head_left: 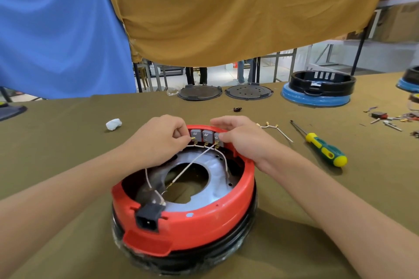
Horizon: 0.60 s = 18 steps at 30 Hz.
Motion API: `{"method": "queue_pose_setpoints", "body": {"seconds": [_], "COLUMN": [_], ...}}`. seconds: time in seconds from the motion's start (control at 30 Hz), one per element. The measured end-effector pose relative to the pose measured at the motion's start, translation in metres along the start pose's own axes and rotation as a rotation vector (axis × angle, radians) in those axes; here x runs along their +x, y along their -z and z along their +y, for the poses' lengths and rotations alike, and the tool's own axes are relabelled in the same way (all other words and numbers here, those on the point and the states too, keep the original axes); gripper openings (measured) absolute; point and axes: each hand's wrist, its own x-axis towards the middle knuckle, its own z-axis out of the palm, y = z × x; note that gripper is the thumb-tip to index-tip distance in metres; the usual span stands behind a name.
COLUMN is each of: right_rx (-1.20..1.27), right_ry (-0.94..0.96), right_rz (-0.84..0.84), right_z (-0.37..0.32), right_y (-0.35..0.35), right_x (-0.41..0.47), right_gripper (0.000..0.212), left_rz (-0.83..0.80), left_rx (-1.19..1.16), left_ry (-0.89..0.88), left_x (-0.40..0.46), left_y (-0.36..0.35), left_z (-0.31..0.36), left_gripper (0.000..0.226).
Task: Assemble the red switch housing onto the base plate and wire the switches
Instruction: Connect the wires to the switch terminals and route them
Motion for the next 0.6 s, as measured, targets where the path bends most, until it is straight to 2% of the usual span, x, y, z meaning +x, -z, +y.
{"method": "queue_pose_setpoints", "body": {"seconds": [0.1, 0.2, 0.33, 0.47, 0.6], "right_rx": [0.033, 0.13, 0.134, 0.129, 0.175], "right_ry": [-0.063, -0.094, 0.025, -0.026, -0.064], "right_rz": [0.138, 0.143, 0.079, -0.093, -0.053], "right_z": [0.001, -0.003, -0.001, 0.003, 0.001], "right_y": [-0.014, -0.006, 0.004, 0.0, -0.004], "right_x": [-0.002, -0.002, 0.001, -0.001, -0.001], "right_gripper": [0.041, 0.017, 0.025, 0.033, 0.032], "left_rz": [-0.027, -0.051, -0.06, -0.059, -0.133], "left_rx": [0.076, 0.092, 0.098, 0.085, 0.01], "left_ry": [-0.031, -0.066, -0.099, -0.102, -0.109], "left_x": [0.003, 0.005, 0.006, 0.007, 0.009], "left_y": [0.003, -0.001, -0.006, -0.005, 0.003], "left_z": [0.0, 0.002, 0.004, -0.001, -0.015], "left_gripper": [0.02, 0.023, 0.023, 0.02, 0.016]}}
